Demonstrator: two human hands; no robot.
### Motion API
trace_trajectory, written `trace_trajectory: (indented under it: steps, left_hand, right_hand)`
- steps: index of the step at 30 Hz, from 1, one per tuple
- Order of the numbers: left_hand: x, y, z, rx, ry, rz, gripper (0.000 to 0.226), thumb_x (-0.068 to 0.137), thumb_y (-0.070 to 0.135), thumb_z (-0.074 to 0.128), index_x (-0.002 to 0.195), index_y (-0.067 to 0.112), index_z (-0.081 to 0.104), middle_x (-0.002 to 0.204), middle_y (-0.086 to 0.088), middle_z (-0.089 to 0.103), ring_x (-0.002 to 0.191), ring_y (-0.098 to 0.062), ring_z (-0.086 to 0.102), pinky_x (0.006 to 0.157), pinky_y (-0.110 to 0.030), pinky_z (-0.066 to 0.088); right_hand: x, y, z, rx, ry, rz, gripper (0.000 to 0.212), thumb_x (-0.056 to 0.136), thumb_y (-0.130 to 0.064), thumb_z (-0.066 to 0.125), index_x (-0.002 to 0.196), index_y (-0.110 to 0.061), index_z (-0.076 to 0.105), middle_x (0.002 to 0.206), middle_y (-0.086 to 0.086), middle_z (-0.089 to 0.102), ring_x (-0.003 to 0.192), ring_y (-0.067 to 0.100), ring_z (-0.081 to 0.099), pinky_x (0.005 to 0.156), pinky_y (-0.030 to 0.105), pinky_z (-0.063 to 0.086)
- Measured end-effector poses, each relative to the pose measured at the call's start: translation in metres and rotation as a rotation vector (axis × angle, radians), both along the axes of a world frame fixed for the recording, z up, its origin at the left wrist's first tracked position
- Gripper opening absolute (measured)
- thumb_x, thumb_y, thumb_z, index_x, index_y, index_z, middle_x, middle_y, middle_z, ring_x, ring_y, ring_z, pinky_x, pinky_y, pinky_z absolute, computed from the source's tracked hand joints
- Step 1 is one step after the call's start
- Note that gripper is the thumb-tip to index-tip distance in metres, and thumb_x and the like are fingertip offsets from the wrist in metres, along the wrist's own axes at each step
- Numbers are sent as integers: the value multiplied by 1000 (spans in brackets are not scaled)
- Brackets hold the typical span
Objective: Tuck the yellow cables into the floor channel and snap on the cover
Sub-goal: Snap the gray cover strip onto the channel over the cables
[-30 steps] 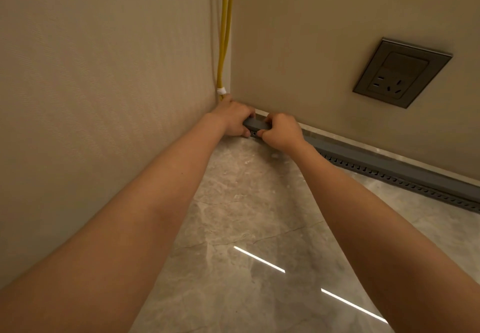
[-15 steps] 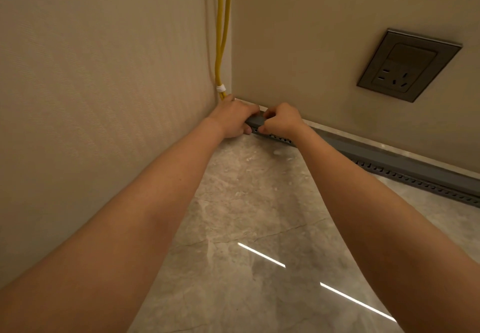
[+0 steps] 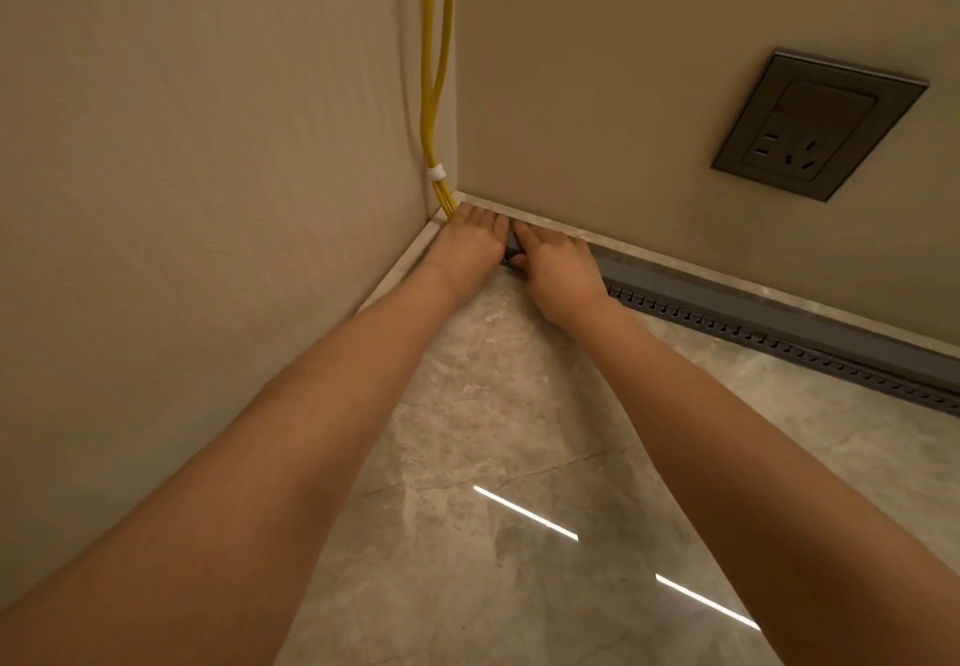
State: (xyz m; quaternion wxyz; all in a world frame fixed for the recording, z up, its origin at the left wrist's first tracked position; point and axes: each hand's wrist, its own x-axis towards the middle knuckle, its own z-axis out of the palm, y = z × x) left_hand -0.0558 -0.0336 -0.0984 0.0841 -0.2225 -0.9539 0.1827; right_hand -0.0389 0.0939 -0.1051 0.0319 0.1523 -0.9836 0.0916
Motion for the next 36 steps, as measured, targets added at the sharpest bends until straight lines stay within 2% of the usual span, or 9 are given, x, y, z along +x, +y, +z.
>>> trace_trajectory:
  steps: [3,6,8,11,13,20,25,30,36]
  left_hand:
    - [4,7,-11,95,-67,101,50,98,13,37,143,-7,26,145,-22,40,137,-32,36,120,-39,16]
    - [6,6,-11,185,-90,134,59,98,22,38,148,-2,16,154,-18,26,145,-29,20,122,-40,6]
    - [3,1,-4,283,-184,116,52,99,21,38,146,1,27,152,-17,33,142,-28,27,119,-39,14]
    - [-11,-3,21,373,-332,103,31,95,18,49,121,5,59,128,-21,59,120,-33,54,96,-37,42]
    - [-21,-1,37,360,-403,115,28,89,15,60,114,4,66,117,-23,65,111,-34,60,88,-36,47]
    - [-41,-1,50,352,-545,140,38,81,15,72,118,7,67,120,-13,68,112,-27,61,91,-32,47]
    - [-49,2,50,346,-622,160,39,80,14,74,118,9,64,124,-11,63,115,-27,57,93,-31,45]
    - [-58,6,54,231,-700,158,39,86,19,68,123,9,59,126,-10,60,107,-26,54,97,-34,43]
    - [-65,17,60,24,-731,156,38,89,28,62,122,8,57,126,-9,59,102,-25,53,91,-37,43]
  right_hand:
    - [7,0,-8,95,5,13,56,101,-27,33,151,-10,14,156,8,25,144,24,25,117,37,18]
    - [9,-1,-5,104,-80,3,61,100,-37,27,151,-11,5,161,5,5,149,19,5,121,38,3]
    - [7,-1,1,49,-158,18,59,101,-38,25,151,-12,8,161,4,5,149,18,6,121,37,4]
    - [4,-1,8,-200,-152,-32,39,100,-31,34,133,-15,48,142,9,50,132,28,44,105,36,33]
    - [3,-5,13,-297,-113,-119,29,96,-27,47,121,-21,60,121,11,66,114,32,58,92,36,43]
    - [-10,-5,24,-408,-282,-185,28,86,-15,59,111,-6,68,109,18,70,104,34,62,87,41,50]
    - [-27,-8,36,-503,-453,-346,34,78,-11,66,111,-1,67,108,13,67,96,25,61,78,34,50]
    - [-35,-3,46,-391,-554,-322,27,79,-19,72,95,-4,58,93,7,51,86,20,48,62,28,38]
    - [-43,-6,50,-259,-558,-251,21,78,-16,70,92,-5,57,92,8,53,84,22,49,49,25,34]
